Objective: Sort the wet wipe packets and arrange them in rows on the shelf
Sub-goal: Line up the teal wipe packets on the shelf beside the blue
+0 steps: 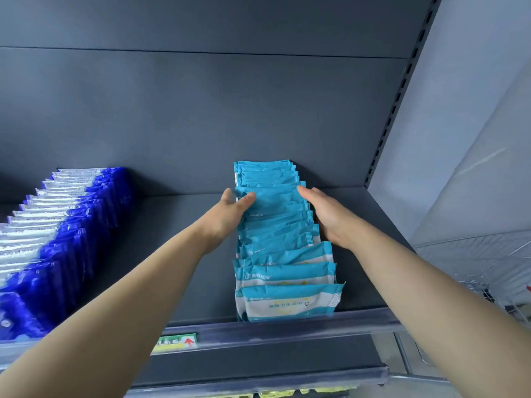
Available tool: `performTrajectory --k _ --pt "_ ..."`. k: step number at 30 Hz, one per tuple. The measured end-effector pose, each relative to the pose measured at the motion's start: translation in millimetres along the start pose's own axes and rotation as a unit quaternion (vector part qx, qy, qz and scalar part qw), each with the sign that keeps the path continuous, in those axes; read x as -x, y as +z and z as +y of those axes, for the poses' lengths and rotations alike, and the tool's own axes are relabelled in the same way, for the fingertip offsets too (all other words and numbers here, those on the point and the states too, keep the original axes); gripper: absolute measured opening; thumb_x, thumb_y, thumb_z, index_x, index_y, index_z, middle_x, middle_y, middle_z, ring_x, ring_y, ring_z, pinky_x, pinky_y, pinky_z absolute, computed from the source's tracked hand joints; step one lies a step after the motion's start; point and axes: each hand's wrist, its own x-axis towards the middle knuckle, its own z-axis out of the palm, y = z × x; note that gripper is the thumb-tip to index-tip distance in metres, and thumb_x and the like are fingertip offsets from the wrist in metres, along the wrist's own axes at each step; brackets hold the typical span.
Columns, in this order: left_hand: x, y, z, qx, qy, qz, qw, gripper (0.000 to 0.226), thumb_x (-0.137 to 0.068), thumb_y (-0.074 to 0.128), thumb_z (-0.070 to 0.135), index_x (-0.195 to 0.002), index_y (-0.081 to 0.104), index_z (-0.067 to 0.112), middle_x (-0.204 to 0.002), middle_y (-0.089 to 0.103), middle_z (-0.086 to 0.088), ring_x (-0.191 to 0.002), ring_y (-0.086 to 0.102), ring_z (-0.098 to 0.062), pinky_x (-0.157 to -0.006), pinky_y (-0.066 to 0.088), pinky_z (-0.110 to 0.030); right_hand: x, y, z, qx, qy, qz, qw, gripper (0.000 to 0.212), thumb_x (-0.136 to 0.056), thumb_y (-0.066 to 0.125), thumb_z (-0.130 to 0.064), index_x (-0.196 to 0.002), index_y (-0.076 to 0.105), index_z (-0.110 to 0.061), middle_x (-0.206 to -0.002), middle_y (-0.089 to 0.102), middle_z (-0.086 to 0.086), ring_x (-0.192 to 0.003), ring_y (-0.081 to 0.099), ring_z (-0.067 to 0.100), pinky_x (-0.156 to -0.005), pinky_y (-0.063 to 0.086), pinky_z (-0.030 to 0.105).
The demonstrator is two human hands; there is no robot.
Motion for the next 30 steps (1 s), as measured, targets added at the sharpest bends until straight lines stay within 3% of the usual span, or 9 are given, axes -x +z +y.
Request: performTrajectory --k 2,4,8,11,14,16,18,22,30 --pt "17.5 -5.0 -13.6 0.012 -0.007 0.015 1.0 0.079 -0.093 0.052 0.045 -0.153 0.007 0.018 -0.144 0.036 0.015 -0.131 0.04 -0.01 -0.114 0.027 -0.032 18.4 -6.5 6.9 -0.004 -0.01 0.003 1.0 0.093 -0.086 0.057 -0.058 -0.154 0.002 -0.026 -0.16 0.008 -0.008 -0.146 0.016 0.015 -0.12 0.016 0.044" --pt "32.2 0.6 -26.1 0.088 -0.018 -0.037 0.995 0.069 -0.095 0.053 0.039 -0.151 0.019 0.018 -0.146 0.044 0.004 -0.128 0.049 -0.015 -0.112 0.033 -0.039 35.4 -7.1 16.5 -0.037 0.002 -0.059 0.998 0.072 -0.095 0.051 -0.046 -0.153 0.014 -0.027 -0.157 0.025 -0.005 -0.139 0.036 0.018 -0.114 0.031 0.046" --pt "45.1 24.7 -24.8 0.179 -0.026 -0.087 0.98 0.032 -0.1 0.046 0.028 -0.131 0.043 0.023 -0.12 0.066 -0.005 -0.095 0.07 -0.021 -0.075 0.059 -0.037 50.1 13.3 20.8 -0.086 0.022 -0.085 0.992 0.044 -0.099 0.044 -0.043 -0.14 0.041 -0.028 -0.128 0.062 0.002 -0.106 0.067 0.022 -0.091 0.054 0.045" --pt "54.0 14.6 -24.0 0.178 -0.004 -0.096 0.979 0.044 -0.098 0.045 0.042 -0.137 0.044 0.02 -0.124 0.064 -0.004 -0.105 0.067 -0.022 -0.089 0.054 -0.04 65.5 13.1 12.7 -0.089 0.011 -0.122 0.988 0.051 -0.097 0.04 -0.052 -0.137 0.049 -0.023 -0.13 0.062 0.005 -0.116 0.061 0.027 -0.1 0.047 0.046" --pt "67.8 -2.8 -32.3 0.125 0.035 -0.153 0.98 0.072 -0.082 0.061 0.059 -0.142 0.039 0.025 -0.132 0.059 0.01 -0.125 0.053 -0.012 -0.11 0.035 -0.037 96.3 0.0 11.8 -0.077 -0.062 -0.161 0.982 0.061 -0.084 0.053 -0.058 -0.134 0.049 -0.023 -0.132 0.061 -0.003 -0.122 0.057 0.016 -0.097 0.049 0.032" --pt "88.4 -4.0 -39.0 0.051 0.07 -0.179 0.98 0.072 -0.071 0.079 0.038 -0.131 0.039 0.038 -0.121 0.062 0.024 -0.118 0.055 0.002 -0.102 0.043 -0.023 112.4 -10.5 20.8 -0.024 -0.078 -0.192 0.978 0.096 -0.065 0.079 -0.053 -0.145 0.034 -0.024 -0.143 0.05 -0.003 -0.133 0.045 0.015 -0.111 0.035 0.035" --pt "99.3 1.9 -46.4 0.004 0.088 -0.183 0.979 0.078 -0.069 0.084 0.018 -0.131 0.038 0.033 -0.123 0.063 0.016 -0.115 0.059 -0.004 -0.097 0.049 -0.026 119.6 -12.6 31.1 0.057 -0.072 -0.239 0.967 0.103 -0.064 0.085 -0.027 -0.148 0.024 -0.032 -0.144 0.049 -0.003 -0.134 0.045 0.016 -0.114 0.028 0.04" --pt "94.4 10.9 -48.5 -0.092 0.094 -0.117 0.984 0.076 -0.075 0.078 0.032 -0.138 0.034 0.031 -0.12 0.065 0.017 -0.108 0.063 -0.005 -0.101 0.047 -0.035 115.0 -0.8 40.2 0.154 -0.049 -0.107 0.981 0.12 -0.066 0.087 -0.024 -0.15 0.003 -0.04 -0.134 0.056 -0.017 -0.122 0.054 0.005 -0.113 0.034 0.038" --pt "96.1 14.7 -52.8 -0.134 0.096 -0.124 0.978 0.065 -0.09 0.062 0.032 -0.142 0.024 0.038 -0.123 0.062 0.019 -0.11 0.061 -0.006 -0.1 0.045 -0.033 120.3 11.5 44.4 0.198 -0.084 -0.108 0.971 0.09 -0.078 0.075 -0.035 -0.145 0.016 -0.049 -0.133 0.055 -0.022 -0.124 0.052 0.005 -0.109 0.039 0.04"
